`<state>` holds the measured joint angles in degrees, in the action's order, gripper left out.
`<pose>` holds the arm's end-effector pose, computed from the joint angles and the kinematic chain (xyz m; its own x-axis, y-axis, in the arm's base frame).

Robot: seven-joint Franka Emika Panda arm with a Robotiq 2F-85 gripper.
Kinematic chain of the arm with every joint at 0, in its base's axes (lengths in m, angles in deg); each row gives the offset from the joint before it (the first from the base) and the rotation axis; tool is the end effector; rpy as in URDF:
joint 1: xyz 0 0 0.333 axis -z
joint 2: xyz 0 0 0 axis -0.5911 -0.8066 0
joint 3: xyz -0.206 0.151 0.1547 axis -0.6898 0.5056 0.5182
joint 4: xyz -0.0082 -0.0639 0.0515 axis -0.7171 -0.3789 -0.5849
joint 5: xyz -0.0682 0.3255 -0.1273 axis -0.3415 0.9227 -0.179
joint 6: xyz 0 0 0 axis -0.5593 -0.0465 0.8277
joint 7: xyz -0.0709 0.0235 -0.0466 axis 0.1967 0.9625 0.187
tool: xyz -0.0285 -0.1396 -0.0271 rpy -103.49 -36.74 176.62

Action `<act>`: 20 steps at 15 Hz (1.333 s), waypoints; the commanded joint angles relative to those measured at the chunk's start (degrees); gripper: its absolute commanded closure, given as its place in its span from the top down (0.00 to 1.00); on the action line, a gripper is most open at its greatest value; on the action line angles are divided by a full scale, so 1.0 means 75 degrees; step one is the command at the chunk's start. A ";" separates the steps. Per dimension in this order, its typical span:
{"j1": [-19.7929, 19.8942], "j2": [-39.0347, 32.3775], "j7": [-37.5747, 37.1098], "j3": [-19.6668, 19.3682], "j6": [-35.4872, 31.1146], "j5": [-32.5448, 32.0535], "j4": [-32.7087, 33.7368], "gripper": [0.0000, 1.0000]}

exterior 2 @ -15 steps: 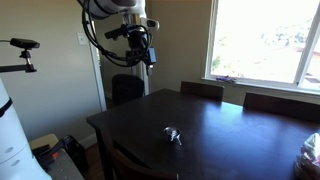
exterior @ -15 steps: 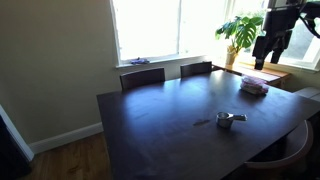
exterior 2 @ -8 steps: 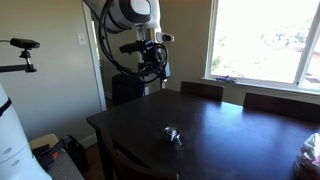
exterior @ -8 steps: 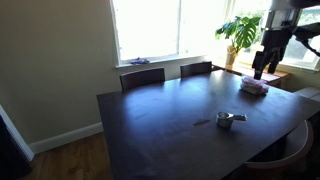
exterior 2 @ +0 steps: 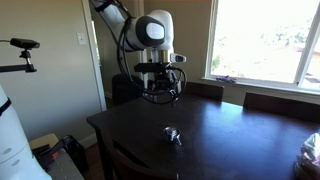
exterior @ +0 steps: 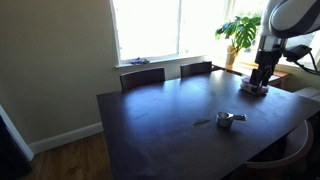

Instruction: Separate the pots

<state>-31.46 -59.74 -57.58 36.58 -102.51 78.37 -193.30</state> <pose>0.4421 -0.0922 0.2623 0.9911 0.1256 -0.0442 0.1288 -0.9885 0.0789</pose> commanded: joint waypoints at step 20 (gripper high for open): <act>0.0070 -0.2738 0.0685 0.0078 -0.1112 -0.0792 0.1194 1.00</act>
<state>-31.46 -75.68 -53.29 36.94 -108.38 75.04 -187.32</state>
